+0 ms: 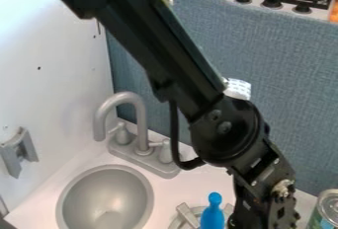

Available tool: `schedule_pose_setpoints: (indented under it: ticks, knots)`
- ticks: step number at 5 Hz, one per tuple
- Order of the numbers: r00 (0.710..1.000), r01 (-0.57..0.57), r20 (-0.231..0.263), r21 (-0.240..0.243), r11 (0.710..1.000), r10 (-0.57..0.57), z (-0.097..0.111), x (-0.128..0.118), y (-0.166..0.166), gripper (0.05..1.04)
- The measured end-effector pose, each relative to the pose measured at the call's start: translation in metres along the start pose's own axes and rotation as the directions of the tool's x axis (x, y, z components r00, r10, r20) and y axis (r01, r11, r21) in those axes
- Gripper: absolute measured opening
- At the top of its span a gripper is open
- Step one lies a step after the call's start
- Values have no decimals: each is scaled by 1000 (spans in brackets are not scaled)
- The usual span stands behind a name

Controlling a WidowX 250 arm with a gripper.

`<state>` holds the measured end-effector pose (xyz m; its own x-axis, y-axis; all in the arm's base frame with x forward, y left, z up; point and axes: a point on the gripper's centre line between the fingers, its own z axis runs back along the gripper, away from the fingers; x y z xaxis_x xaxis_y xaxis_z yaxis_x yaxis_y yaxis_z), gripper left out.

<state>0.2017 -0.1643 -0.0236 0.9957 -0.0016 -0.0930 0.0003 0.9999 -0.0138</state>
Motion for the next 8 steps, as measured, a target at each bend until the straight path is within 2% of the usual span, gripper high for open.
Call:
schedule_pose_setpoints:
  ticks: [3,4,6,7,8]
  knots:
    - [1000,-24,-19,10,1000,24,-17,8,-6,989]
    - [999,-22,-26,13,1000,23,-23,11,-7,886]
    - [999,-28,-32,-2,1000,28,-32,17,-14,331]
    - [999,-26,-29,-18,999,25,-32,17,-17,160]
    - [1000,-8,-28,-23,1000,8,-21,12,-15,113]
